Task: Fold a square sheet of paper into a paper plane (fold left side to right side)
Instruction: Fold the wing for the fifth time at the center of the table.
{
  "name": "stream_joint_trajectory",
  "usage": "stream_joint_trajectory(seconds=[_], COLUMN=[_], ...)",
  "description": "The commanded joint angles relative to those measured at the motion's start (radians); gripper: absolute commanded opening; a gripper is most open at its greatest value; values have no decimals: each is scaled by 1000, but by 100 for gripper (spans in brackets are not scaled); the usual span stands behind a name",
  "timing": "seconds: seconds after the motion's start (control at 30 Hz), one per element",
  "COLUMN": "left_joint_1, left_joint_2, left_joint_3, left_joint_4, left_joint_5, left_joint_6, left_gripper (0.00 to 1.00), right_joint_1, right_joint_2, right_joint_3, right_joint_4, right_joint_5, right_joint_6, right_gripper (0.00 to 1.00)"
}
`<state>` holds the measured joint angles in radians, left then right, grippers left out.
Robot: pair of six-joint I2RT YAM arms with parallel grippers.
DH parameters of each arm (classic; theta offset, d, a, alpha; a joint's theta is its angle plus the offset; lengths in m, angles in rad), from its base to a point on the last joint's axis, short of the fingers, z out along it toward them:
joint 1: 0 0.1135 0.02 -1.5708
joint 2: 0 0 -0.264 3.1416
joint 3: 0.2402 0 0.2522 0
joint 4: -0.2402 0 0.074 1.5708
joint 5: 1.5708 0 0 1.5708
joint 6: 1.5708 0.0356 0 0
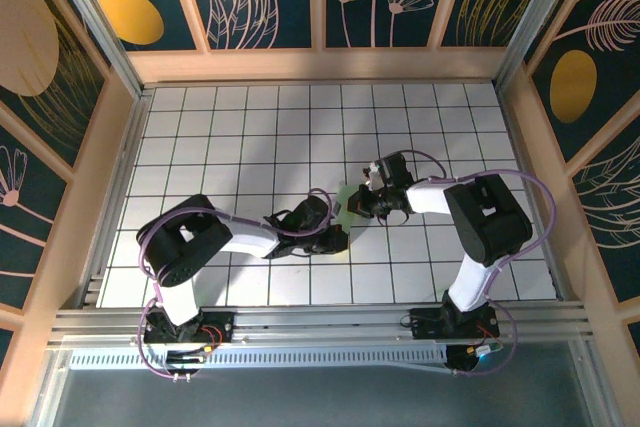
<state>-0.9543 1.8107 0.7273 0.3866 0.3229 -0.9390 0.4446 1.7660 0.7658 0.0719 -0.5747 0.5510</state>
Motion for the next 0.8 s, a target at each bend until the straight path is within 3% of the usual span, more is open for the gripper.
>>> stream_joint_trajectory(seconds=[0.0,0.57,0.77], left_joint_1=[-33,-60,-54], left_joint_2=[-8,-48,-172], left_joint_3=[-46,-96,-125], left_joint_4=[-109,-111,-108], left_joint_5=[50,43,19], left_joint_6=[-18,-32,-47], left_gripper=[0,0,0], right_joint_1=[-3,-3,-3], right_joint_2=[75,77,74], right_joint_3=[-26,-29,-29], right_joint_4=[-113,-113,-117], right_joint_5=[139,138,138], right_joint_6=[-27,-24,-26], right_gripper=[0,0,0])
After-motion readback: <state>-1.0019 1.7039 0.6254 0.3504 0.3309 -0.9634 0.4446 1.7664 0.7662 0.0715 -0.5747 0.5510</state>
